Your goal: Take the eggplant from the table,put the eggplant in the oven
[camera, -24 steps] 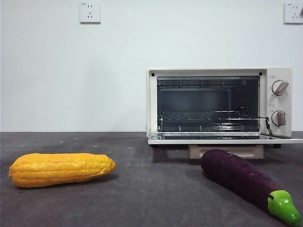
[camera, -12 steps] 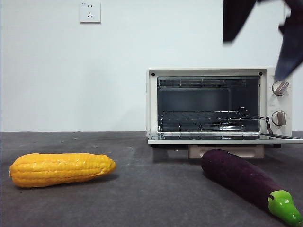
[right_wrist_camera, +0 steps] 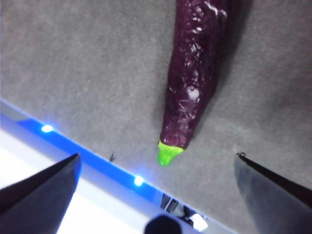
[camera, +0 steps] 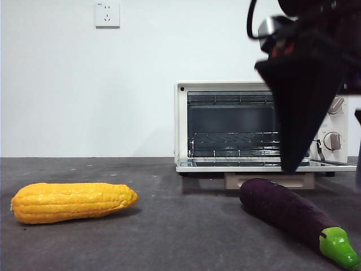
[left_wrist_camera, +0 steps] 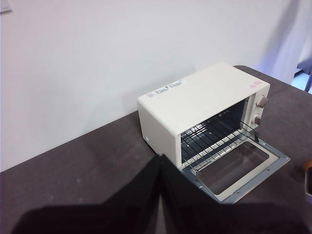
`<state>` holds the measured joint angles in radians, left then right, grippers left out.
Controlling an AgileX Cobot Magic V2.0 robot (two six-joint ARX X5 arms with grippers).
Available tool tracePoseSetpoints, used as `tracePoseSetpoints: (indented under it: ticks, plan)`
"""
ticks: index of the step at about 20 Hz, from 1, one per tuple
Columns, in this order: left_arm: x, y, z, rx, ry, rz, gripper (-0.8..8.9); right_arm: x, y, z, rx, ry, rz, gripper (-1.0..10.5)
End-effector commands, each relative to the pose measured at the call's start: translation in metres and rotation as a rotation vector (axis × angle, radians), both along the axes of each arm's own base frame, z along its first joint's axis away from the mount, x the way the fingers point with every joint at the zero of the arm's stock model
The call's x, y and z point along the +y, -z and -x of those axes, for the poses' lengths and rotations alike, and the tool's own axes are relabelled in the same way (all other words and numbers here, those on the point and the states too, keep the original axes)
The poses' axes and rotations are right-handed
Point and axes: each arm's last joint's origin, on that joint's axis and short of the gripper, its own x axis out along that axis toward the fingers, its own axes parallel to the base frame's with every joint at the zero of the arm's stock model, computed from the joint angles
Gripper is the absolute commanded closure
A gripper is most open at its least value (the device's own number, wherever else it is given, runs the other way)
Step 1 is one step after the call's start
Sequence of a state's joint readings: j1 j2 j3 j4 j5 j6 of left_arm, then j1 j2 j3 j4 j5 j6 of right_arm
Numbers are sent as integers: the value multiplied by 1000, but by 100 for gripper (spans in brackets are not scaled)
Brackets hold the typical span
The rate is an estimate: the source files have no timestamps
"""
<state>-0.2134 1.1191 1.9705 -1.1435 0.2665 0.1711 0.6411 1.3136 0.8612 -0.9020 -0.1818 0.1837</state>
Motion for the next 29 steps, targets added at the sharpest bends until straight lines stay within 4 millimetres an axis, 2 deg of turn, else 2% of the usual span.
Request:
tracePoseSetpoints:
  ticks: [1,9,12,14,17,20,22,27,29]
  plan:
    - [0,0,1,-2,4,8,819,-1,15,2,10,57,-5,415]
    - [0,0,1,-4,4,8,819,-7,43,7,-25,142,22,421]
    - [0,0,1,-4,4,8,819,-6,46,5,-37,163,13,544]
    - [0,0,1,-4,5,8,819,-5,49,4,-34,172,13,547]
    - [0,0,1,-4,5,8,819,-5,50,4,-28,189,22,699]
    - [0,0,1,-4,5,8,819,-5,50,4,-28,193,22,714]
    - [0,0,1,-3,5,8,819,-5,50,3,-29,192,21,803]
    - [-1,0,0,0,5,7,819,-4,50,2,-40,193,11,832]
    - [-1,0,0,0,5,7,819,-4,49,2,-43,192,9,897]
